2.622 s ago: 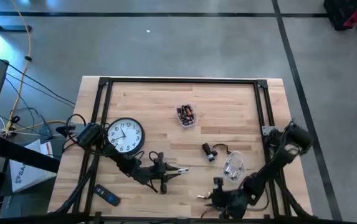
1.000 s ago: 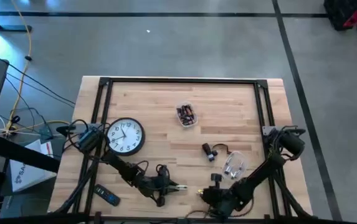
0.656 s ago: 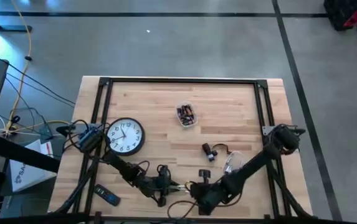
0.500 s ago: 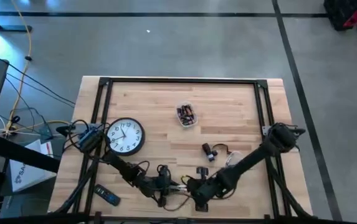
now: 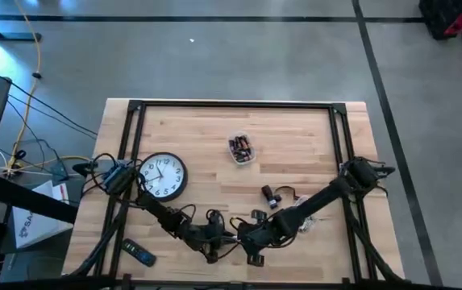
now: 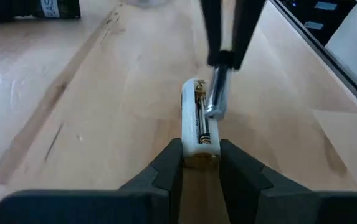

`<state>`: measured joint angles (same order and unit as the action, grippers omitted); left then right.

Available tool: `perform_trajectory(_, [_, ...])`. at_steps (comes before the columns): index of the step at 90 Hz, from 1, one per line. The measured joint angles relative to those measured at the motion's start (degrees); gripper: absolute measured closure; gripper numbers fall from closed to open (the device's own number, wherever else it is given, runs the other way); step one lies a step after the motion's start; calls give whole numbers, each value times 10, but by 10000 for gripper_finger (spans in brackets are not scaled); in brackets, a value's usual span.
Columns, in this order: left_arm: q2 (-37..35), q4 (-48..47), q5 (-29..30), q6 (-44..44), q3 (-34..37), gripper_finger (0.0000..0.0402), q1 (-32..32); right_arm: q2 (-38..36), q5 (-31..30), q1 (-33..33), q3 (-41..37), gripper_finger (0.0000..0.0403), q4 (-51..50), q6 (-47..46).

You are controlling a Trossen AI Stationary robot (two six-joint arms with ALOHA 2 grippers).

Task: Insert battery
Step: Insert the silver battery into the battery holder

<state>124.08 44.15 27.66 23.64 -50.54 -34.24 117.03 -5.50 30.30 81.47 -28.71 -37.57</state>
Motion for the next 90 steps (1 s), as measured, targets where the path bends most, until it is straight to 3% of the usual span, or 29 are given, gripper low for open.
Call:
perform_trajectory(57, [1, 4, -2, -23, 0, 337, 2, 0, 3, -11, 0, 402, 2, 1])
perform_trajectory(90, [1, 6, -2, -18, 0, 337, 2, 0, 8, -12, 0, 349, 11, 4])
